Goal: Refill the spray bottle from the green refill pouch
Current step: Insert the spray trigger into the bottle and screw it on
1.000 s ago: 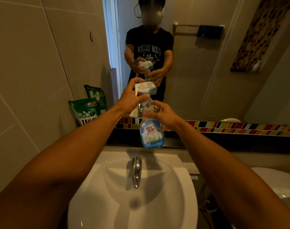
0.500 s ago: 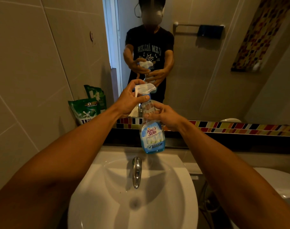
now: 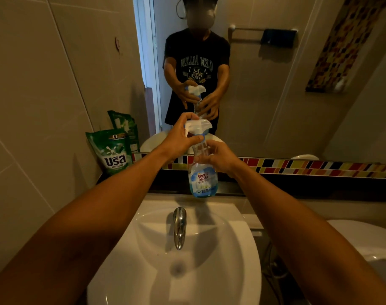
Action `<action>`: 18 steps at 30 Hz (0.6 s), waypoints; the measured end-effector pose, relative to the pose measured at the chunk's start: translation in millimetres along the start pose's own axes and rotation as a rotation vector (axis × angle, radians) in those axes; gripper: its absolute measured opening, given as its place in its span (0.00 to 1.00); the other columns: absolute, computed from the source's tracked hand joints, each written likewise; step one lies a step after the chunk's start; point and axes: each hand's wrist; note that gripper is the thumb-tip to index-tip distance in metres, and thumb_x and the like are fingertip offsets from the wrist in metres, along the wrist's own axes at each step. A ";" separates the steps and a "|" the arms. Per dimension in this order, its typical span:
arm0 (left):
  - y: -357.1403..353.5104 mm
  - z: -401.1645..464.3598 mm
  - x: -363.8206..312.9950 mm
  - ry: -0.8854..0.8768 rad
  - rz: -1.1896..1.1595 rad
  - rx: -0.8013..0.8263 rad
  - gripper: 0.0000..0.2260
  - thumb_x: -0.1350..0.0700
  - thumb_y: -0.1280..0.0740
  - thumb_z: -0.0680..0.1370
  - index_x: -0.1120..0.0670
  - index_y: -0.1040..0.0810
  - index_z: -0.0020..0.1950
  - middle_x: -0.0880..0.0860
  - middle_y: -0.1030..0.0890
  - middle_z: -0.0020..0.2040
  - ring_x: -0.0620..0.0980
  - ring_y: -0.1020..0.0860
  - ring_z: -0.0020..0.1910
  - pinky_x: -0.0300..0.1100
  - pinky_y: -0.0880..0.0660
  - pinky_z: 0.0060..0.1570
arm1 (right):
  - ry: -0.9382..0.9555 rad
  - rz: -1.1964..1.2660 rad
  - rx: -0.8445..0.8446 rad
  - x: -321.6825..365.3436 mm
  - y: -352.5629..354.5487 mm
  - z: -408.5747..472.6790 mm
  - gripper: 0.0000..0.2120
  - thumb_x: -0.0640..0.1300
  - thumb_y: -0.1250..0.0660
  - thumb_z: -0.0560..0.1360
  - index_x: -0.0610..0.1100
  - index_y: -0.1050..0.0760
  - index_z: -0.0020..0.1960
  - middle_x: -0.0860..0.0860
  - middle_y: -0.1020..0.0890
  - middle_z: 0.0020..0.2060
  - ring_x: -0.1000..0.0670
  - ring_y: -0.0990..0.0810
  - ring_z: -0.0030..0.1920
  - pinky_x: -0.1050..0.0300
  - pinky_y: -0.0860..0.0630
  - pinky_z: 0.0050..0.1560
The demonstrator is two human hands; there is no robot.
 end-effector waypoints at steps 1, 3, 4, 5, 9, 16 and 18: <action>-3.4 -0.5 2.0 -0.003 0.001 0.007 0.30 0.62 0.26 0.76 0.49 0.35 0.73 0.55 0.27 0.68 0.55 0.23 0.63 0.45 0.19 0.55 | -0.007 -0.007 -0.008 -3.0 -0.4 0.5 0.20 0.37 0.24 0.76 0.42 0.23 0.67 0.54 0.16 0.47 0.55 0.16 0.47 0.66 0.21 0.40; -10.8 -3.7 5.7 0.010 -0.015 0.007 0.38 0.62 0.25 0.75 0.45 0.42 0.79 0.54 0.31 0.74 0.53 0.25 0.68 0.47 0.21 0.60 | -0.015 -0.019 -0.033 -11.7 -0.3 1.9 0.21 0.37 0.24 0.76 0.43 0.23 0.67 0.53 0.16 0.49 0.53 0.16 0.51 0.61 0.19 0.45; -14.1 -6.3 9.5 0.033 -0.044 -0.004 0.42 0.61 0.25 0.75 0.41 0.46 0.80 0.54 0.33 0.76 0.53 0.26 0.69 0.48 0.22 0.61 | -0.022 -0.022 -0.051 -16.3 0.3 1.9 0.21 0.37 0.23 0.75 0.43 0.23 0.67 0.51 0.15 0.51 0.51 0.16 0.54 0.56 0.18 0.50; -17.6 -9.5 15.3 0.064 -0.078 -0.020 0.44 0.60 0.24 0.75 0.39 0.48 0.80 0.55 0.33 0.76 0.53 0.26 0.69 0.50 0.22 0.62 | -0.029 -0.020 -0.069 -21.2 1.7 1.7 0.22 0.38 0.23 0.75 0.43 0.23 0.67 0.49 0.15 0.54 0.48 0.16 0.56 0.52 0.17 0.55; -37.4 -29.4 46.5 0.229 -0.164 -0.092 0.35 0.61 0.28 0.78 0.49 0.42 0.80 0.57 0.28 0.72 0.54 0.24 0.68 0.45 0.19 0.56 | -0.051 -0.009 -0.141 -40.5 12.4 1.2 0.23 0.38 0.23 0.75 0.41 0.24 0.68 0.47 0.16 0.57 0.48 0.17 0.56 0.53 0.18 0.57; -88.9 -44.2 113.9 0.481 0.060 -0.015 0.28 0.57 0.31 0.80 0.53 0.35 0.79 0.57 0.32 0.76 0.59 0.30 0.73 0.56 0.28 0.68 | -0.078 -0.002 -0.215 -72.4 40.3 4.3 0.21 0.39 0.24 0.76 0.48 0.25 0.66 0.51 0.16 0.56 0.48 0.17 0.59 0.44 0.20 0.63; -103.1 -37.9 123.4 0.489 0.121 0.022 0.30 0.56 0.30 0.80 0.53 0.38 0.80 0.57 0.33 0.77 0.60 0.31 0.73 0.54 0.28 0.69 | -0.089 0.002 -0.224 -81.9 50.1 6.5 0.21 0.40 0.24 0.77 0.49 0.26 0.67 0.52 0.17 0.56 0.47 0.18 0.61 0.43 0.20 0.64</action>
Point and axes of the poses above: each hand's wrist, its own z-axis towards the middle knuckle, its own y-axis out of the back of the hand, x = y × z
